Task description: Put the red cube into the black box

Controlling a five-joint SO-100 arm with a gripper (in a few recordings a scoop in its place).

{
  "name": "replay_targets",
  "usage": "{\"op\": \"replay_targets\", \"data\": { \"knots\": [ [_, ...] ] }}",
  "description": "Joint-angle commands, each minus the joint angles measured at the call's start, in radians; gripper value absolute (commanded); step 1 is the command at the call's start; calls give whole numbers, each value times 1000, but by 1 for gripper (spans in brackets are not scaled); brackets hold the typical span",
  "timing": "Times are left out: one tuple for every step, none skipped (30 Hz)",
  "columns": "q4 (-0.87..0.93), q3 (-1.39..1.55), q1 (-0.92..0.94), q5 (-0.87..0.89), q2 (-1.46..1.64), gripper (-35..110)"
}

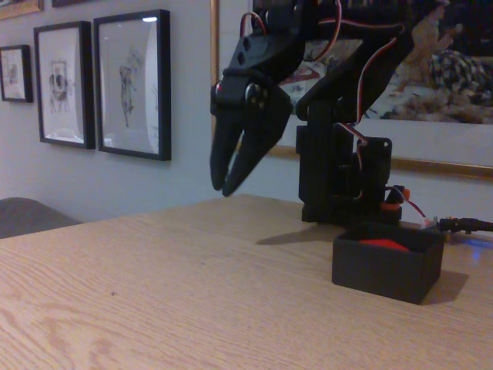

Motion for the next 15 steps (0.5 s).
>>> {"op": "replay_targets", "data": {
  "knots": [
    [0, 25, 2, 12, 58, 2],
    [0, 34, 11, 11, 72, 1],
    [-5, 43, 18, 9, 83, 1],
    [-14, 55, 23, 6, 87, 1],
    [-23, 64, 26, 6, 87, 0],
    [-29, 71, 32, 3, 87, 0],
    [-31, 74, 40, -8, 91, 0],
    [-32, 78, 48, -18, 97, -1],
    [-32, 83, 55, -28, 104, -1],
    [-34, 89, 61, -37, 112, -1],
    [-37, 95, 66, -48, 115, -1],
    [-44, 101, 67, -54, 115, 0],
    [-51, 107, 67, -58, 114, 0],
    [-54, 114, 66, -61, 114, -1],
    [-55, 118, 63, -61, 120, -1]
  ]
}}
